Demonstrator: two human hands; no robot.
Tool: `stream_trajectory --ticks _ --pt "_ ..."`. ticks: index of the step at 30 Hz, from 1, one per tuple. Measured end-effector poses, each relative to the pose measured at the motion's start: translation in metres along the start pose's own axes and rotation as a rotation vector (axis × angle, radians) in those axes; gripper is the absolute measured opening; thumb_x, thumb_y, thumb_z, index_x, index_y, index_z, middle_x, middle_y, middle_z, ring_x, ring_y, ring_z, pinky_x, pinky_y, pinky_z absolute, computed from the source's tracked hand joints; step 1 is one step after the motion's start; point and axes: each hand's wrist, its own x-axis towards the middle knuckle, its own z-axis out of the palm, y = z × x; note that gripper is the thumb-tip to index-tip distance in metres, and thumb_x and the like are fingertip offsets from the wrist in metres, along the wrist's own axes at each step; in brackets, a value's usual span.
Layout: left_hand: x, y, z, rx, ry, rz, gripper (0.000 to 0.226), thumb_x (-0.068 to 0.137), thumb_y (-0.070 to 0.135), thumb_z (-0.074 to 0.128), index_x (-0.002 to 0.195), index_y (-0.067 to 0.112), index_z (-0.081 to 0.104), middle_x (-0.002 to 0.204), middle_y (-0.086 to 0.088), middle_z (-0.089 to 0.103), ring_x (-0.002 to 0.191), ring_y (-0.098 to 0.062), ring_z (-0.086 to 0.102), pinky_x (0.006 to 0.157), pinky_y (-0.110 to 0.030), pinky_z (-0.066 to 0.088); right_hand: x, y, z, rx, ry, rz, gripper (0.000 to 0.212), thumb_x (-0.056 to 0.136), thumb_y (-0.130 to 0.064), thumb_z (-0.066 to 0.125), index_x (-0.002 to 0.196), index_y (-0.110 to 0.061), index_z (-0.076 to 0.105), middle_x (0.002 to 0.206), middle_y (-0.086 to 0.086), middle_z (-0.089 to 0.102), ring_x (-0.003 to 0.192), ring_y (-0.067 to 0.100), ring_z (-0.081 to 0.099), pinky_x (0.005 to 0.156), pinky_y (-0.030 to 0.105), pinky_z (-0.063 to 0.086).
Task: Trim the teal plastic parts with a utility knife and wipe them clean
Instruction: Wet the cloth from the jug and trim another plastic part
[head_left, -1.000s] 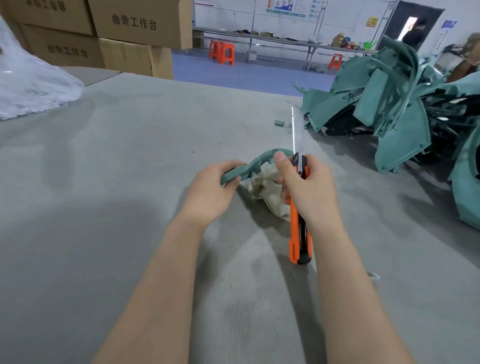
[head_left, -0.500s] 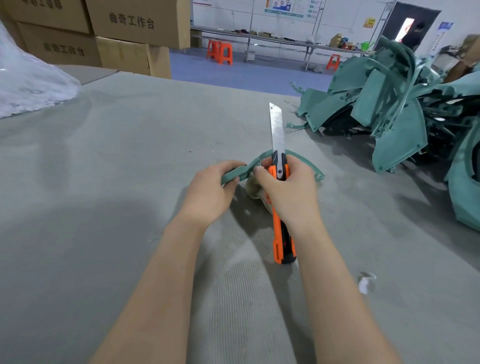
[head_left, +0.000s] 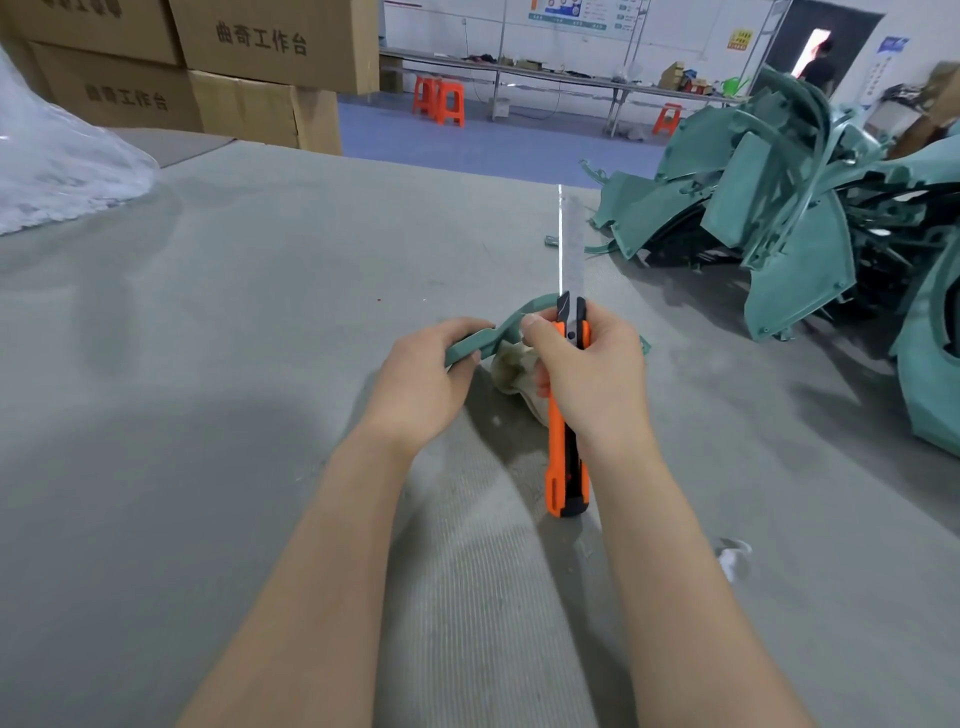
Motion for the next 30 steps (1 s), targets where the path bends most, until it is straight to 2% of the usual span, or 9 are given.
stream_trajectory --ticks 4,7,11,17,21,23,25,27,30 --pt "0.0 -0.001 0.0 0.014 0.002 0.017 0.03 0.096 0.008 0.052 0.115 0.025 0.066 0.098 0.007 0.066 0.096 -0.014 0.058 0.079 -0.018 0.041 0.001 -0.001 -0.005 0.066 0.008 0.034 0.016 0.087 -0.01 0.062 0.078 0.003 0.058 0.058 0.011 0.046 0.044 0.012 0.043 0.043 0.019 0.041" --pt "0.001 -0.002 0.0 0.022 0.025 0.009 0.029 0.096 0.01 0.052 0.115 0.026 0.067 0.09 0.011 0.063 0.085 -0.009 0.054 0.068 -0.012 0.037 0.007 0.004 -0.017 0.04 0.09 0.079 0.014 0.086 -0.011 0.062 0.073 -0.009 0.057 0.061 0.009 0.047 0.048 0.016 0.044 0.046 0.023 0.042" --pt "0.002 -0.001 -0.001 -0.021 0.086 0.01 0.029 0.096 0.012 0.052 0.118 0.026 0.066 0.088 0.014 0.062 0.08 -0.004 0.051 0.065 -0.006 0.036 0.015 0.015 -0.033 -0.108 0.027 0.206 0.013 0.087 -0.017 0.065 0.086 -0.012 0.053 0.065 0.004 0.055 0.039 0.008 0.049 0.045 0.026 0.043" --pt "0.002 -0.002 -0.002 -0.04 0.153 -0.002 0.03 0.095 0.009 0.052 0.116 0.025 0.067 0.088 0.016 0.061 0.085 -0.007 0.054 0.067 0.0 0.035 0.015 0.015 -0.034 -0.067 0.055 0.216 0.018 0.086 -0.013 0.063 0.07 -0.007 0.061 0.057 0.0 0.068 0.038 0.009 0.048 0.041 0.023 0.043" --pt "0.003 -0.003 -0.002 -0.037 0.154 0.001 0.031 0.095 0.009 0.051 0.117 0.025 0.066 0.09 0.014 0.063 0.087 -0.009 0.055 0.067 -0.003 0.036 0.014 0.012 -0.032 -0.043 0.079 0.179 0.008 0.084 -0.006 0.06 0.08 -0.013 0.06 0.064 -0.001 0.062 0.044 0.011 0.048 0.048 0.027 0.044" --pt "0.003 -0.003 -0.001 -0.036 0.156 0.006 0.031 0.095 0.008 0.051 0.118 0.024 0.066 0.094 0.012 0.063 0.09 -0.008 0.056 0.068 0.0 0.034 0.013 0.011 -0.03 0.001 0.061 0.171 0.018 0.085 -0.004 0.059 0.095 -0.018 0.056 0.076 0.002 0.057 0.05 0.013 0.047 0.048 0.025 0.044" --pt "0.003 -0.003 -0.002 -0.037 0.161 0.006 0.031 0.095 0.009 0.052 0.118 0.024 0.066 0.094 0.013 0.063 0.091 -0.007 0.055 0.068 0.003 0.032 0.012 0.01 -0.028 -0.006 0.061 0.161 0.016 0.09 -0.02 0.064 0.102 -0.015 0.056 0.077 0.004 0.056 0.049 0.011 0.048 0.045 0.021 0.044" --pt "0.003 -0.003 -0.002 -0.04 0.155 0.012 0.03 0.095 0.009 0.052 0.117 0.025 0.066 0.091 0.015 0.062 0.086 -0.001 0.053 0.067 0.003 0.032 0.012 0.009 -0.028 -0.029 0.087 0.18 0.029 0.095 -0.045 0.054 0.094 -0.016 0.057 0.078 0.003 0.06 0.045 0.008 0.049 0.043 0.02 0.044" --pt "0.003 -0.003 -0.004 -0.047 0.098 0.048 0.029 0.095 0.009 0.053 0.114 0.026 0.067 0.086 0.023 0.06 0.077 0.01 0.051 0.067 0.002 0.033 0.013 0.008 -0.027 -0.07 0.064 0.206 0.039 0.102 -0.048 0.036 0.088 -0.018 0.057 0.074 0.0 0.061 0.038 0.006 0.049 0.043 0.024 0.041"
